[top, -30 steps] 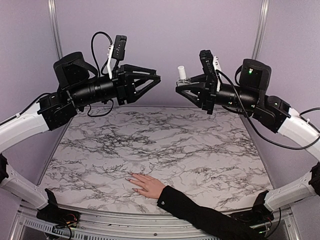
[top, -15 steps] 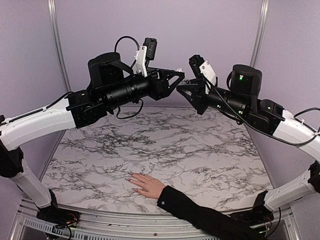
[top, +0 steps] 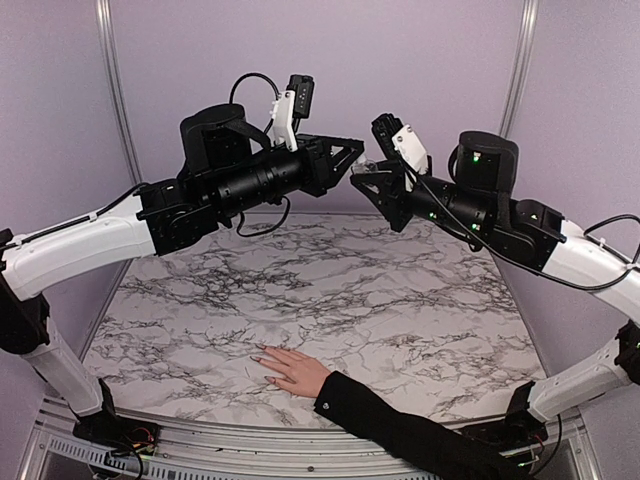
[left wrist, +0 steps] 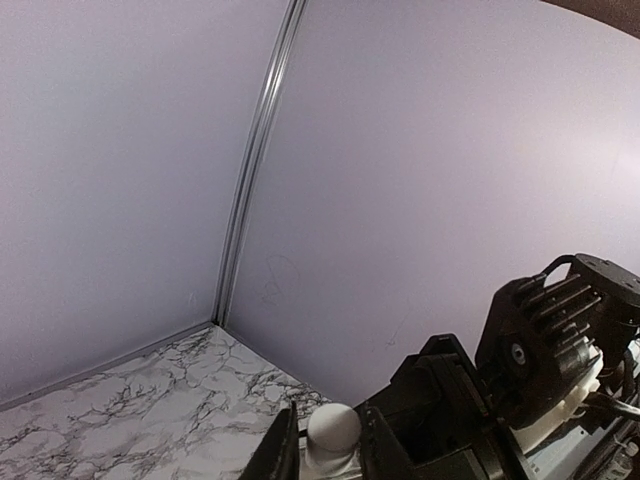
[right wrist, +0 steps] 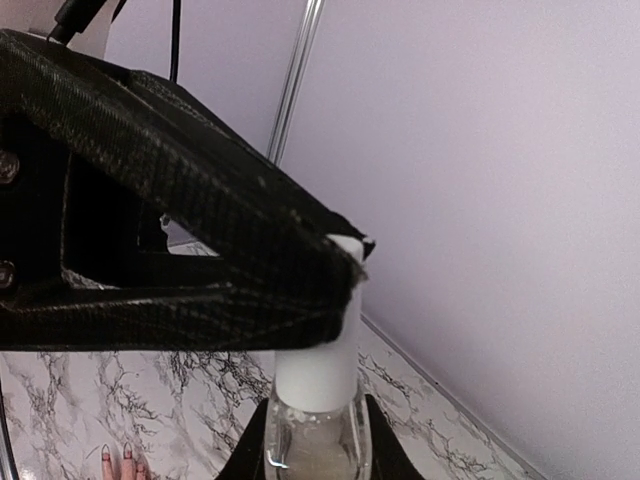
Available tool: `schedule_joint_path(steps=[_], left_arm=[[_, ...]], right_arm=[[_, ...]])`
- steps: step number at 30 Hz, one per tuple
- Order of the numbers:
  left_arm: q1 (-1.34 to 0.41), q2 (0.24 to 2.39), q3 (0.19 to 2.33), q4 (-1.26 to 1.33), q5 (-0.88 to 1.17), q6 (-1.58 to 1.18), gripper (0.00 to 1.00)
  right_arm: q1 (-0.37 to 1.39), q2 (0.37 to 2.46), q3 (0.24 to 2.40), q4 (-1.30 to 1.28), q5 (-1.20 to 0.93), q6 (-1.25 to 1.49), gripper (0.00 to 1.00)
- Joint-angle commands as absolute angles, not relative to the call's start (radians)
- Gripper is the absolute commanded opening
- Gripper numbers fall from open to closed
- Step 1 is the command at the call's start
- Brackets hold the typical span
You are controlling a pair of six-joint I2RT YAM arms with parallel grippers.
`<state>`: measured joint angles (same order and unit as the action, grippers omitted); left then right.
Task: Paint the nails
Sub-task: Screw the nail polish bottle.
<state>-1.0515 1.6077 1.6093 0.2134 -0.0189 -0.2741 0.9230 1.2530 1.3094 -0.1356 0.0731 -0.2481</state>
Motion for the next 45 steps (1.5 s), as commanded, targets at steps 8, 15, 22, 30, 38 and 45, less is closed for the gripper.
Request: schedule_joint_path(steps=[8,15,22,30,38,45], left_arm=[[-1.054,1.589,1.553,0.244,0.144,-0.252,0.0],[-1.044,1.558,1.458,0.244,0.327,-0.234,0.0],[-0.988,1.539,1.403,0.244,0.634,-0.208,0.01],[-0.947,1.55,1.434,0.087,0.872,-0.071,0.04],[-0.917,1.498,1.425,0.137,0.856,-0.098,0.13],[-0.888,1.423,1.413,0.159,0.709,-0.142,0.41]], right_arm=[[0.929,1.255,1.39,-0.125,-0.059,-0.232,0.0],[0.878,1.235,1.427,-0.077,-0.293,-0.171,0.0],[0.822,1.217,1.439,-0.027,-0.688,-0.136,0.0],[0.823,1.222,1.458,0.051,-0.949,-0.078,0.0],[0.832,1.233,1.441,0.012,-0.963,-0.105,0.0],[0.832,1.237,1.417,0.003,-0.944,-0.121,0.0]])
